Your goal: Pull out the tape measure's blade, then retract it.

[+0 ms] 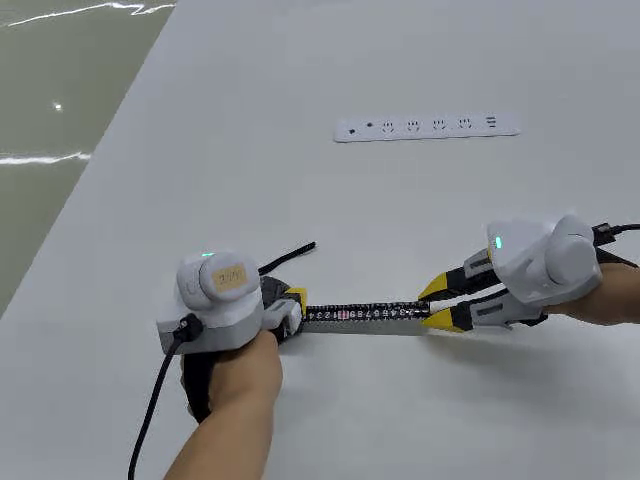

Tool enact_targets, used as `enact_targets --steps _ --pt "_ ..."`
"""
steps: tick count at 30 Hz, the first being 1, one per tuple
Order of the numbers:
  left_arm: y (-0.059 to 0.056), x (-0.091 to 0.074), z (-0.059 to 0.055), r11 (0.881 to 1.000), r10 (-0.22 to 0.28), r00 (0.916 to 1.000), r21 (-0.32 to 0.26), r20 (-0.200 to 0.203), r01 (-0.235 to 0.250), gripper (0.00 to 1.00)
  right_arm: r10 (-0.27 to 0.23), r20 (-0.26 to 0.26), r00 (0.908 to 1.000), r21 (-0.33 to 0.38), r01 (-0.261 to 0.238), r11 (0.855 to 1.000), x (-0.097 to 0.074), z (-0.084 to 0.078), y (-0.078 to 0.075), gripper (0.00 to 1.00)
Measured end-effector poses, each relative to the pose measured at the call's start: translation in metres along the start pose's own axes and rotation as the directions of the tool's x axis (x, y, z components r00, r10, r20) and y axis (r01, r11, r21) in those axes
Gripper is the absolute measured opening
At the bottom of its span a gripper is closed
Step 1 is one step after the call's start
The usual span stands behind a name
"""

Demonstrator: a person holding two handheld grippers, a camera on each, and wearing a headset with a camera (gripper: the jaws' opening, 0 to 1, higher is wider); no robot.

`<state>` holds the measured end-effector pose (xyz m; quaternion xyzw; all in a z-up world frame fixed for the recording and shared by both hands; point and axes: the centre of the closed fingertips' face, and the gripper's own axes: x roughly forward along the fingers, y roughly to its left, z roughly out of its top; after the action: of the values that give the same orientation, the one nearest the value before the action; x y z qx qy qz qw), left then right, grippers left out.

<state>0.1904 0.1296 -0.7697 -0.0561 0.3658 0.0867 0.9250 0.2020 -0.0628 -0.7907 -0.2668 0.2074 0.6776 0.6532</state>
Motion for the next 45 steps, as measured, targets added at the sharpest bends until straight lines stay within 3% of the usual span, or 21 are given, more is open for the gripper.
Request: enact_targets --steps 45 --pt "0.006 0.0 0.003 0.999 -0.014 0.9999 -0.034 -0.008 0.013 0.58 0.013 0.013 0.9998 -0.023 -0.012 1.0 0.017 0.016 -0.002 0.14"
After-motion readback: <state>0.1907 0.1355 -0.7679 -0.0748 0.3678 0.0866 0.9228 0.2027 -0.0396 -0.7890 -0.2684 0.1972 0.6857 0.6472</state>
